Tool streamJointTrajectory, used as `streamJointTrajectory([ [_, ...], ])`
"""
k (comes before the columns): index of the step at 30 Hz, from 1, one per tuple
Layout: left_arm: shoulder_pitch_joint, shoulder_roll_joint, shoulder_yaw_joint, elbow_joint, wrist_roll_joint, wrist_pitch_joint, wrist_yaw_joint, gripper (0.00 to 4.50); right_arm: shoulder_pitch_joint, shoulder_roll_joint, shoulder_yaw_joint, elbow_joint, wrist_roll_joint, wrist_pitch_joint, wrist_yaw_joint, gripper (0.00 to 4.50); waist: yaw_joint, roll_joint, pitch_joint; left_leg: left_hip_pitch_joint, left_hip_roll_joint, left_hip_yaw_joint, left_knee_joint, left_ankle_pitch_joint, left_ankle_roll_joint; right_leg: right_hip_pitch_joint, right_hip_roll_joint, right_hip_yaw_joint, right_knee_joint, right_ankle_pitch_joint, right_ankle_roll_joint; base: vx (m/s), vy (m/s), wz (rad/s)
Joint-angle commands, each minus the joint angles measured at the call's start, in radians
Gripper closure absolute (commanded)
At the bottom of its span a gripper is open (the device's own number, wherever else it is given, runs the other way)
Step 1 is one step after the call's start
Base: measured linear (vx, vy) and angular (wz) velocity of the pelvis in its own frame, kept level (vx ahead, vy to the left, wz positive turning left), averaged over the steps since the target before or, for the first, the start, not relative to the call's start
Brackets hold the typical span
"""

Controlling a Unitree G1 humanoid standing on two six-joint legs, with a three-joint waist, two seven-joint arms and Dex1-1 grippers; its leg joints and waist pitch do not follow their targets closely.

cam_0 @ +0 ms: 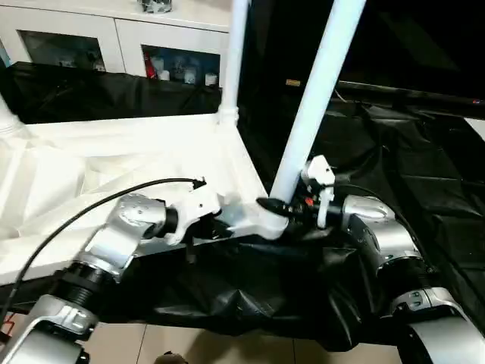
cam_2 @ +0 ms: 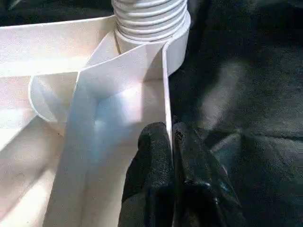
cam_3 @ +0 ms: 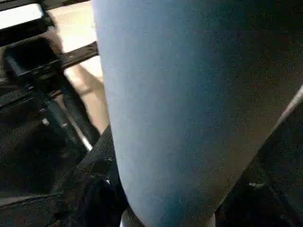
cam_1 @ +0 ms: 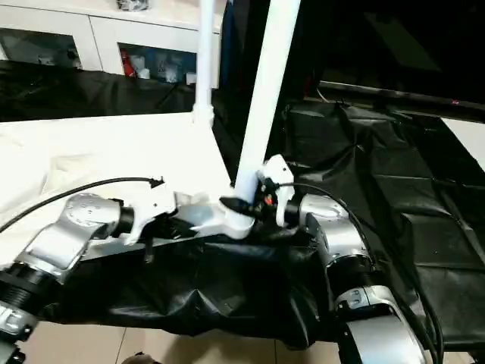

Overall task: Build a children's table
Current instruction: Insert table leg to table base

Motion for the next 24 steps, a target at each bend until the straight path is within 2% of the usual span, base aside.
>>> streamJointTrajectory([
  [1, -0.039, -0.015, -0.01, -0.062, -0.05, -0.061, -0.05, 4.5, 0.043, 0.005, 0.073, 0.094, -0.034, 0.038, 0.046, 2.6, 0.001, 0.02, -0.061, 0.013, 0.008, 0.006, -0.058, -0.233, 0.007, 0.051, -0.046, 0.046, -0.068, -0.072, -0.217, 0.0, 0.0, 0.0],
  [6, -0.059, -0.013, 0.007, -0.029, -0.02, -0.06, 0.002, 4.5, 0.018, 0.017, 0.054, 0.147, -0.048, 0.004, 0.004, 2.6, 0.001, 0.02, -0.059, 0.014, 0.009, 0.005, -0.06, -0.262, -0.002, 0.049, -0.049, 0.046, -0.071, -0.115, -0.218, 0.0, 0.0, 0.0],
  [8, -0.071, -0.027, 0.023, -0.007, -0.005, -0.038, 0.049, 4.5, -0.001, 0.035, 0.033, 0.188, -0.061, -0.012, -0.076, 2.6, -0.001, 0.02, -0.055, 0.016, 0.008, 0.005, -0.063, -0.291, -0.01, 0.045, -0.049, 0.046, -0.077, -0.169, -0.207, 0.0, 0.0, 0.0],
  [10, -0.079, -0.041, 0.036, 0.005, -0.002, -0.021, 0.081, 4.5, -0.014, 0.049, 0.016, 0.218, -0.067, -0.02, -0.137, 2.6, -0.003, 0.018, -0.05, 0.021, 0.008, 0.002, -0.066, -0.345, -0.028, 0.042, -0.054, 0.046, -0.088, -0.293, -0.177, 0.0, 0.0, 0.0],
  [11, -0.081, -0.047, 0.04, 0.008, -0.002, -0.017, 0.09, 4.5, -0.018, 0.052, 0.011, 0.227, -0.068, -0.022, -0.156, 2.6, -0.003, 0.018, -0.049, 0.022, 0.007, 0.001, -0.067, -0.358, -0.029, 0.04, -0.055, 0.046, -0.092, -0.326, -0.169, 0.0, 0.0, 0.0],
  [13, -0.103, -0.076, 0.054, 0.025, 0.006, 0.029, 0.147, 4.5, -0.049, 0.079, -0.022, 0.285, -0.072, -0.012, -0.308, 2.6, -0.008, 0.021, -0.045, 0.028, 0.008, -0.005, -0.07, -0.407, -0.046, 0.035, -0.057, 0.044, -0.102, -0.417, -0.145, 0.0, 0.0, 0.0],
  [15, -0.13, -0.106, 0.059, 0.052, 0.021, 0.07, 0.206, 4.5, -0.073, 0.107, -0.051, 0.327, -0.06, 0.004, -0.411, 2.6, -0.01, 0.02, -0.047, 0.026, 0.007, -0.007, -0.07, -0.412, -0.05, 0.035, -0.058, 0.044, -0.104, -0.442, -0.131, 0.0, 0.0, 0.0],
  [16, -0.149, -0.129, 0.062, 0.073, 0.032, 0.098, 0.249, 4.5, -0.09, 0.126, -0.069, 0.353, -0.048, 0.016, -0.468, 2.6, -0.013, 0.019, -0.046, 0.026, 0.006, -0.007, -0.071, -0.412, -0.051, 0.033, -0.056, 0.043, -0.106, -0.447, -0.126, 0.0, 0.0, 0.0],
  [17, -0.179, -0.168, 0.066, 0.106, 0.044, 0.145, 0.313, 4.5, -0.114, 0.156, -0.094, 0.389, -0.029, 0.033, -0.543, 2.6, -0.012, 0.026, -0.047, 0.031, 0.006, -0.008, -0.07, -0.419, -0.055, 0.03, -0.056, 0.043, -0.106, -0.445, -0.128, 0.0, 0.0, 0.0],
  [18, -0.197, -0.196, 0.069, 0.128, 0.051, 0.18, 0.357, 4.5, -0.131, 0.174, -0.109, 0.412, -0.019, 0.045, -0.596, 2.6, -0.018, 0.022, -0.048, 0.031, 0.005, -0.008, -0.068, -0.42, -0.06, 0.027, -0.054, 0.044, -0.102, -0.428, -0.138, 0.0, 0.0, 0.0],
  [19, -0.214, -0.223, 0.071, 0.149, 0.061, 0.211, 0.405, 4.5, -0.147, 0.191, -0.12, 0.435, -0.013, 0.051, -0.64, 2.6, -0.014, 0.029, -0.05, 0.034, 0.004, -0.007, -0.066, -0.416, -0.06, 0.027, -0.054, 0.044, -0.102, -0.412, -0.142, 0.0, 0.0, 0.0],
  [20, -0.226, -0.245, 0.067, 0.166, 0.071, 0.224, 0.436, 4.5, -0.16, 0.206, -0.126, 0.451, -0.011, 0.055, -0.675, 2.6, -0.015, 0.026, -0.05, 0.033, 0.004, -0.006, -0.066, -0.416, -0.056, 0.027, -0.053, 0.044, -0.105, -0.404, -0.142, 0.0, 0.0, 0.0],
  [24, -0.25, -0.317, 0.031, 0.204, 0.109, 0.244, 0.503, 4.5, -0.208, 0.265, -0.149, 0.503, -0.003, 0.075, -0.785, 2.6, -0.009, 0.026, -0.055, 0.024, 0.003, -0.004, -0.066, -0.372, -0.044, 0.035, -0.05, 0.044, -0.096, -0.304, -0.146, 0.0, 0.0, 0.0],
])
